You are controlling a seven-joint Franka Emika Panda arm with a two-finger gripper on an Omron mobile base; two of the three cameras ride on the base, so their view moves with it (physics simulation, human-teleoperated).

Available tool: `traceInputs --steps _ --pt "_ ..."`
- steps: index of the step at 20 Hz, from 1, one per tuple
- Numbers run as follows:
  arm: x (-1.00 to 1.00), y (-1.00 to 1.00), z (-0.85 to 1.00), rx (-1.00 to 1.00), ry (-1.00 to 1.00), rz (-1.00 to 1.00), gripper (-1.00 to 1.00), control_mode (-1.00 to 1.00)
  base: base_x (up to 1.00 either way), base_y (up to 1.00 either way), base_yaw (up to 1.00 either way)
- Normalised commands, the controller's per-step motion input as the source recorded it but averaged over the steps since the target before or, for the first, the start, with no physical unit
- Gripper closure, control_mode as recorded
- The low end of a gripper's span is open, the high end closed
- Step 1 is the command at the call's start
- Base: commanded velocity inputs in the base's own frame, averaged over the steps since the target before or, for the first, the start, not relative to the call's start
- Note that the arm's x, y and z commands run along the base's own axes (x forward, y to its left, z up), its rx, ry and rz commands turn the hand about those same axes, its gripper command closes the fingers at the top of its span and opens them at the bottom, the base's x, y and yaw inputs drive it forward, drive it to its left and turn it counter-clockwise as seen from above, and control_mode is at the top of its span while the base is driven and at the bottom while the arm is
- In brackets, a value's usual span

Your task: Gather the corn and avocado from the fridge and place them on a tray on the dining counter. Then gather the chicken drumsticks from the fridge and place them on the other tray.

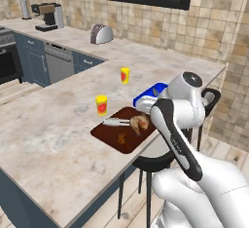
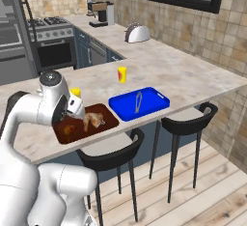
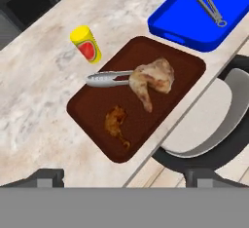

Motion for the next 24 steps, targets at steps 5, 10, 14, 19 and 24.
traceInputs --steps 5,10,14,19,24 --pt "-0.96 0.00 0.51 0.00 -0.01 -0.02 -1.00 -1.00 0.00 0.00 0.00" --pt "-1.00 0.00 0.55 0.00 -0.08 0.00 -1.00 -1.00 0.00 0.00 0.00" --pt "-1.00 0.00 0.54 0.00 -0.12 0.00 -1.00 -1.00 0.00 0.00 0.00" --pt "-0.93 0.00 0.43 0.00 -0.09 0.00 -1.00 -1.00 0.00 0.00 0.00" --pt "-0.26 0.02 0.05 0.00 -0.02 0.00 -1.00 -1.00 0.00 0.00 0.00"
